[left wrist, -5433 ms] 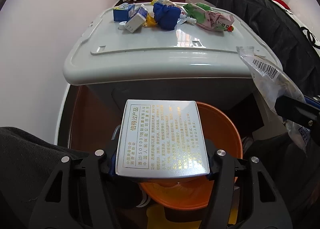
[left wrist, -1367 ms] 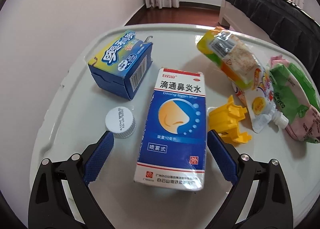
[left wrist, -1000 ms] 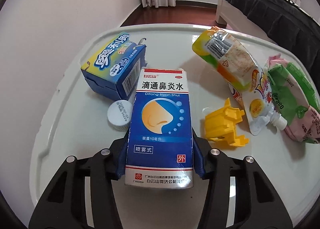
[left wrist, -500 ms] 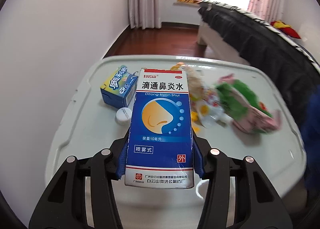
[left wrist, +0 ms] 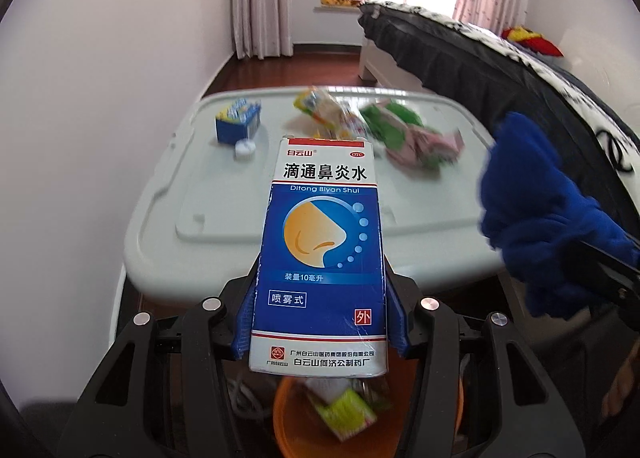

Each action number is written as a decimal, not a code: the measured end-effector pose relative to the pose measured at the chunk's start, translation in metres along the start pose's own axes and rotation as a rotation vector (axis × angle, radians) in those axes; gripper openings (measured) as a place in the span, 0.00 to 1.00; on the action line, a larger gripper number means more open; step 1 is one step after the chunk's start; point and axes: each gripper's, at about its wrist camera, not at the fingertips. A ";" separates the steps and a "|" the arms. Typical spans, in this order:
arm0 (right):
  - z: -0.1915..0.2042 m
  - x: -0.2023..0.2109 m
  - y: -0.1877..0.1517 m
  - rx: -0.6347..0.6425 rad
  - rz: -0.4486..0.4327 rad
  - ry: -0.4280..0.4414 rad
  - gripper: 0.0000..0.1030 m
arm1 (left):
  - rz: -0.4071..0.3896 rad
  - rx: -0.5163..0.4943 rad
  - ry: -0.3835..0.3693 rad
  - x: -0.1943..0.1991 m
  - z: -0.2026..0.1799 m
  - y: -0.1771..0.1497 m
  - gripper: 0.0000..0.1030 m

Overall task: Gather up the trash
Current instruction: 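Carry the cloth and spray box over the orange bucket and open both grippers, then grasp the green-and-pink wipes pack with the right gripper, then grasp the blue-and-yellow snack box with the left gripper while the right gripper holds the wipes, then lower both items over the orange bucket and open both grippers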

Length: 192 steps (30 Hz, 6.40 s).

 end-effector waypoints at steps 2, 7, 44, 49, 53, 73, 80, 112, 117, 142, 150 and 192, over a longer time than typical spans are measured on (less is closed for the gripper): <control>0.008 -0.002 -0.012 0.017 0.019 0.007 0.46 | 0.018 -0.022 0.011 0.000 -0.004 -0.017 0.48; 0.021 -0.012 -0.040 0.051 0.078 0.016 0.46 | 0.084 -0.038 0.030 -0.008 -0.009 -0.061 0.48; 0.023 -0.011 -0.059 0.036 0.095 -0.003 0.61 | 0.118 -0.110 0.117 -0.014 -0.023 -0.098 0.84; 0.020 -0.009 -0.057 0.028 0.084 -0.004 0.61 | 0.115 -0.115 0.117 -0.012 -0.024 -0.097 0.85; 0.014 -0.007 -0.052 0.011 0.069 -0.017 0.66 | 0.114 -0.109 0.116 -0.012 -0.022 -0.096 0.86; -0.084 -0.091 0.120 -0.009 -0.016 -0.172 0.72 | -0.090 -0.085 0.121 -0.027 0.006 0.030 0.89; -0.109 -0.156 0.162 0.006 0.042 -0.211 0.70 | -0.063 -0.034 0.097 -0.048 0.019 0.045 0.89; -0.144 -0.183 0.185 -0.051 0.108 -0.259 0.19 | -0.054 -0.121 0.173 -0.128 0.081 0.183 0.89; -0.136 -0.159 0.183 -0.045 0.061 -0.240 0.19 | -0.009 -0.096 0.195 -0.179 0.102 0.205 0.89; -0.109 -0.111 0.188 -0.013 -0.040 -0.200 0.20 | -0.060 -0.100 0.169 -0.163 0.105 0.205 0.53; -0.060 -0.050 0.154 0.040 -0.090 -0.146 0.20 | -0.131 -0.122 0.052 -0.059 0.067 0.154 0.52; 0.032 -0.031 -0.047 0.007 0.203 -0.002 0.22 | 0.219 0.021 -0.022 -0.029 0.005 -0.094 0.54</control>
Point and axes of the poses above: each gripper's, at about its wrist camera, not at the fingertips, and x roughly against the way its jaws point, z to its left, y to its top, and after that the axes turned 9 degrees about z, right-handed
